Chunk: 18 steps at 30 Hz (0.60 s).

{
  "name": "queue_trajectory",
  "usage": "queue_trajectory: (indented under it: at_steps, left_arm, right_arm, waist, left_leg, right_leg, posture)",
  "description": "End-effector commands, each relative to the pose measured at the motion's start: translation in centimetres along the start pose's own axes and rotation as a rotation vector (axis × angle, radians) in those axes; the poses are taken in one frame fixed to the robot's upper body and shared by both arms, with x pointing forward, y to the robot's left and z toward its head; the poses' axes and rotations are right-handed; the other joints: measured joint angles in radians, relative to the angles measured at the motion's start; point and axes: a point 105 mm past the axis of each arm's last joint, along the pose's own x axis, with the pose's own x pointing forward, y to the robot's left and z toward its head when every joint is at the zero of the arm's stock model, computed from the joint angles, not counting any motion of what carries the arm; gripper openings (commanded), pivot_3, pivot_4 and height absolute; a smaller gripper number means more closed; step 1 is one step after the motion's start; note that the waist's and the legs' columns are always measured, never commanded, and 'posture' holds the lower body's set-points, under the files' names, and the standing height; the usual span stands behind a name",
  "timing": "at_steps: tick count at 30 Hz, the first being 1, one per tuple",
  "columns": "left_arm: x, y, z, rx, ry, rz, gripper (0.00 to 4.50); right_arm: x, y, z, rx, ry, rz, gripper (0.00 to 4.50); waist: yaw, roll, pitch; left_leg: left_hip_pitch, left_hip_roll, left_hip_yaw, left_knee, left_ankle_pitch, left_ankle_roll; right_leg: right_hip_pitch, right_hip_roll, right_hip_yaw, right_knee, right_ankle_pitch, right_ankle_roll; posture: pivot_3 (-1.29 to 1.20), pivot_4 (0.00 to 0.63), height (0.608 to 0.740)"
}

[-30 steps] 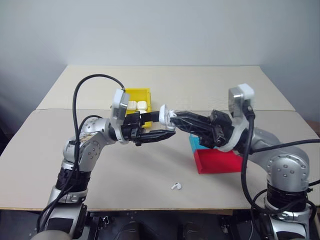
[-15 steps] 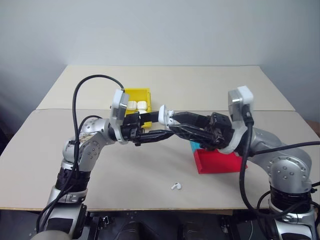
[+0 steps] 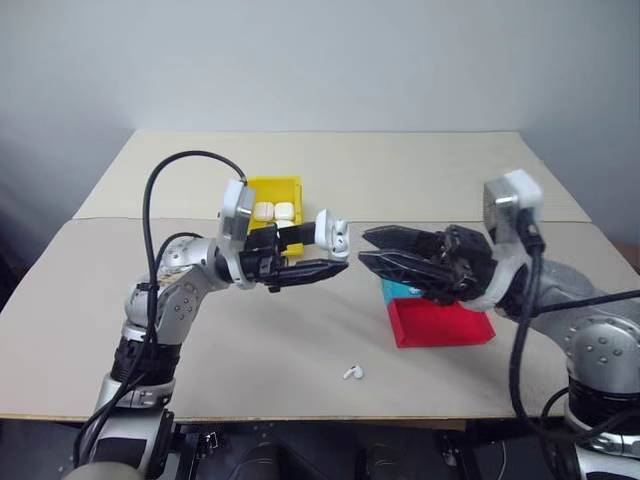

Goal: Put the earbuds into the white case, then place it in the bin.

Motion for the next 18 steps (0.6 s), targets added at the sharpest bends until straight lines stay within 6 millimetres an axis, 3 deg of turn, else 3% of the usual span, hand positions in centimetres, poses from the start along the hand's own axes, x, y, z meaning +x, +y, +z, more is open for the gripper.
queue_trajectory:
  at_steps: [1, 5, 14, 18]
  left_arm:
    - [0.8, 0.3, 0.0, 0.055, 0.013, 0.019, 2.77]
    - [1.8, 0.7, -0.9, 0.087, 0.058, 0.055, 2.77]
    - [3.1, 2.8, -2.8, 0.119, 0.153, 0.194, 2.77]
    - [3.4, 2.6, -2.8, 0.137, 0.150, 0.183, 2.77]
  right_arm:
    - [0.4, 0.1, 2.5, -0.160, 0.014, 0.000, 1.38]
    - [1.7, -0.9, 3.3, -0.309, 0.153, 0.003, 0.01]
    - [5.5, -2.3, 2.0, -0.477, 0.549, 0.133, 0.01]
    - [5.5, -3.4, 0.1, -0.561, 0.701, 0.142, 0.01]
  waist:
    - [-0.001, 0.000, 0.000]
    - [0.000, 0.000, 0.000]
    - [-0.001, 0.000, 0.000]
    - [0.001, 0.000, 0.000]
  left_leg:
    - [0.000, 0.000, 0.000, 0.000, 0.000, 0.000]
    - [0.000, 0.000, 0.000, 0.000, 0.000, 0.000]
    - [-0.001, 0.000, 0.001, 0.001, 0.000, 0.001]
    - [-0.002, 0.000, 0.001, 0.002, -0.001, 0.001]
  right_leg:
    - [0.000, 0.000, 0.000, 0.000, 0.000, 0.000]
    - [0.000, 0.000, 0.000, 0.000, 0.000, 0.000]
    - [-0.002, 0.000, 0.001, 0.000, 0.000, 0.000]
    - [-0.002, 0.000, 0.000, -0.001, 0.000, 0.000]
  posture:
    - [0.00, 0.150, 0.740]
    - [0.00, 0.150, 0.740]
    - [0.00, 0.150, 0.740]
    - [0.00, 0.150, 0.740]
